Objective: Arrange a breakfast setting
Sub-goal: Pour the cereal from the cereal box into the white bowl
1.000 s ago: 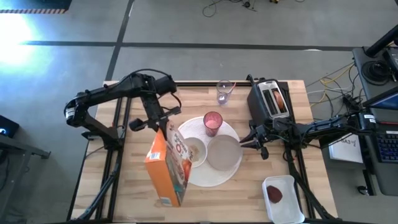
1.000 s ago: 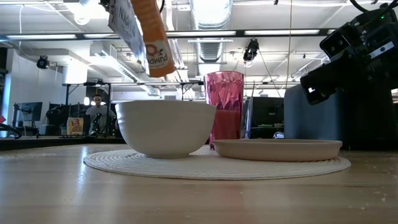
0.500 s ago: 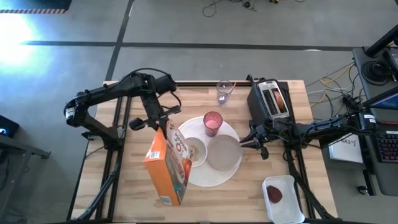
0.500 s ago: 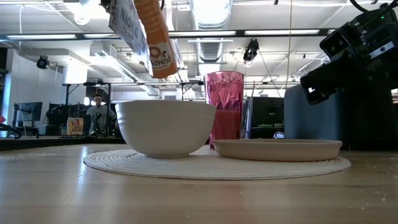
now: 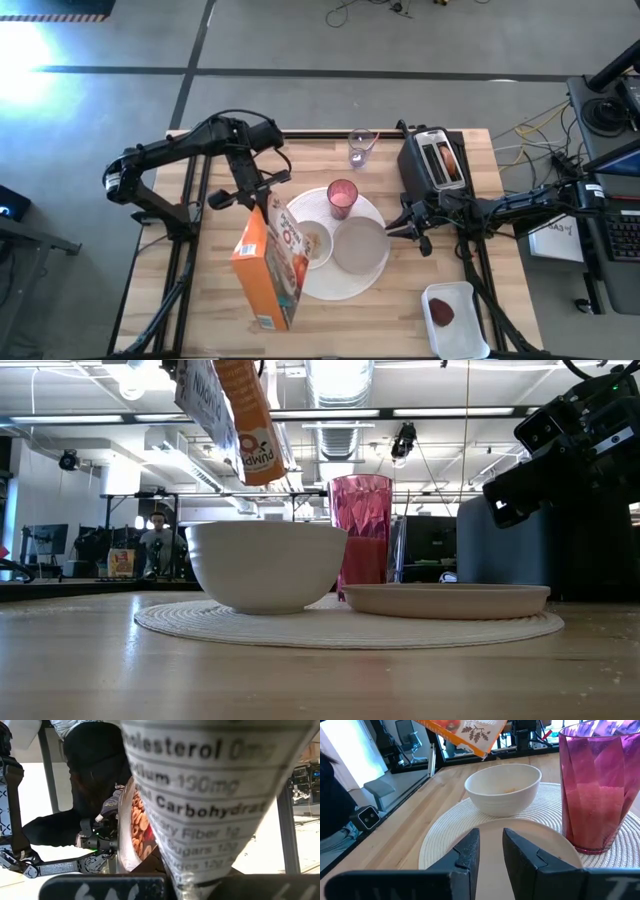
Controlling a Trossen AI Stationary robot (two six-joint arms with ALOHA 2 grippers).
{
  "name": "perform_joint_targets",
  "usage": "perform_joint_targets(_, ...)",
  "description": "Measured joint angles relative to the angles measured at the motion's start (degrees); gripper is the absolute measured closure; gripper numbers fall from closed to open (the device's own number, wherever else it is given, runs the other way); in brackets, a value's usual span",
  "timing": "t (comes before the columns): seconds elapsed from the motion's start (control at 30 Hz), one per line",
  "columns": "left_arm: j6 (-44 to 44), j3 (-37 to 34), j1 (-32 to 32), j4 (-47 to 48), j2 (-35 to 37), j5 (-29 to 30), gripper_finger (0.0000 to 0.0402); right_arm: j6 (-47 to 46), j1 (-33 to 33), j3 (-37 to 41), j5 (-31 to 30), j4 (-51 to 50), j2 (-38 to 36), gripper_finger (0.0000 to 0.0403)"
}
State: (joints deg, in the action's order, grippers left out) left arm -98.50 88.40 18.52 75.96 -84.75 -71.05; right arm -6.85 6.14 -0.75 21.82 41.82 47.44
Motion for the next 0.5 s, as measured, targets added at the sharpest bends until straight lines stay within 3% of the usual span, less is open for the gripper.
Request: perform_joint_targets(0.5, 0.3, 0.0, 0.4, 0.2, -0.1, 2.2, 0.0402, 0.0, 0.0, 0.0, 0.0, 0.0, 0.0, 0.0328)
